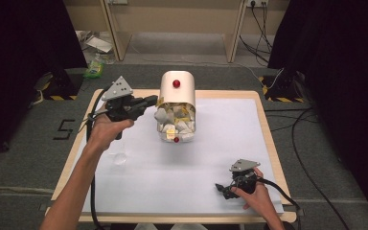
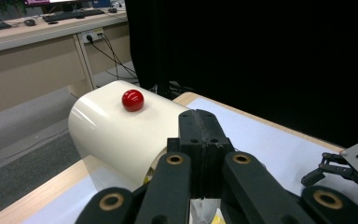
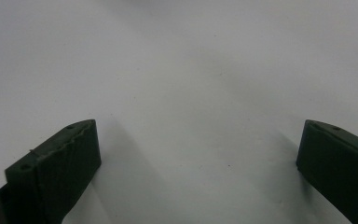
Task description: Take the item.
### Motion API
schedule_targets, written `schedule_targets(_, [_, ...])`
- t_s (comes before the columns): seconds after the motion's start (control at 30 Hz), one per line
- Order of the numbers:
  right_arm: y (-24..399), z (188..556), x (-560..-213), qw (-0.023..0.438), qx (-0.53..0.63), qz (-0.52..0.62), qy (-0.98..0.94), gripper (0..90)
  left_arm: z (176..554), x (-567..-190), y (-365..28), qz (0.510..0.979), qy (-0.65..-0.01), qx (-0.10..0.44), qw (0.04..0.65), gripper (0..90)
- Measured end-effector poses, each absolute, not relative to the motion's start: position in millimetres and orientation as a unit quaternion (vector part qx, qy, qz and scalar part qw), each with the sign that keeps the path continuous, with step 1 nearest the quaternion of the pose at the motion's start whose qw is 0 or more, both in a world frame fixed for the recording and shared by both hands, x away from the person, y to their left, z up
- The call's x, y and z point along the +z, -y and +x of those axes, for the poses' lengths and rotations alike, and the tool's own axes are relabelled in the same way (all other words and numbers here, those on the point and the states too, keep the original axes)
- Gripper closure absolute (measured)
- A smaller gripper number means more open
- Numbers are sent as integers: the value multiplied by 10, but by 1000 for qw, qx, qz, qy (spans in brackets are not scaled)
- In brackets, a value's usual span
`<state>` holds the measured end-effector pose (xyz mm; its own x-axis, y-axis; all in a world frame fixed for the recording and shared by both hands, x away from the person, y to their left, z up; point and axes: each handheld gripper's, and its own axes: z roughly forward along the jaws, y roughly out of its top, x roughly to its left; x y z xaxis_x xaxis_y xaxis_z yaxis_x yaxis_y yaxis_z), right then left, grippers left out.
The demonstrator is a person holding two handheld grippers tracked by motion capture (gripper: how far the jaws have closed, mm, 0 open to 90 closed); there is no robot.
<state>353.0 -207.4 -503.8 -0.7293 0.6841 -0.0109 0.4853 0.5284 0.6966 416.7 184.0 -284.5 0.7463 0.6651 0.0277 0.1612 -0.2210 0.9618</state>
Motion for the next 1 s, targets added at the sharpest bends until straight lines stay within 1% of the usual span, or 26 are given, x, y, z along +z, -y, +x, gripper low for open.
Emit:
schedule_targets(0.4, [2073,3530,-5040,143,349,339,-862,2,4040,-2851,-2136,737,-291,235,563,896])
schedule_targets(1.0, [2072,3530,-5041,144,349,339,-862,2,3796,-3152,-2641,714,-334,245,564,896])
